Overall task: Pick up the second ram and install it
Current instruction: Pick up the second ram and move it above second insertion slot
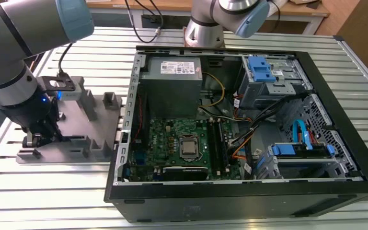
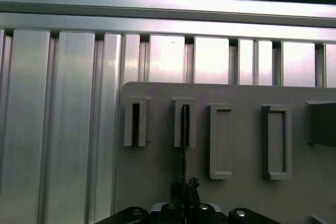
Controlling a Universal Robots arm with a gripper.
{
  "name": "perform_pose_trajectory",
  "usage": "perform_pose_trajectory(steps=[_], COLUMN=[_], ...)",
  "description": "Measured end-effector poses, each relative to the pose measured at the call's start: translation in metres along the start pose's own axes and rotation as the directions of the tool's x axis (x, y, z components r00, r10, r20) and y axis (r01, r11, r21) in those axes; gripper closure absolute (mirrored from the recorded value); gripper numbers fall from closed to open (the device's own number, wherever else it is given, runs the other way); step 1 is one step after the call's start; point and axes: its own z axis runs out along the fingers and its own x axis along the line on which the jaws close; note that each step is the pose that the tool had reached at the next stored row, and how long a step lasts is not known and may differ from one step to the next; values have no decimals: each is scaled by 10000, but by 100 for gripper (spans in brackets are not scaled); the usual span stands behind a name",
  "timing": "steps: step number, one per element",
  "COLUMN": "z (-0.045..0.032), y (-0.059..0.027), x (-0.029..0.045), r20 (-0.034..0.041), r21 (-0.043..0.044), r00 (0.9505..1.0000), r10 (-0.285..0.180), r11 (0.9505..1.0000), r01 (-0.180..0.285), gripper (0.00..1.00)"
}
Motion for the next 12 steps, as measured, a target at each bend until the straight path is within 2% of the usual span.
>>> perform_pose_trajectory(steps=[2,7,12], z=[-24,-159,-211], y=[1,5,7], x=[-1,-7,-10], r20=[1,0,0], r21=[1,0,0], r00=[10000,10000,10000], r10=[0,0,0], r11=[10000,10000,10000], r01=[0,0,0], gripper=[86,86,86])
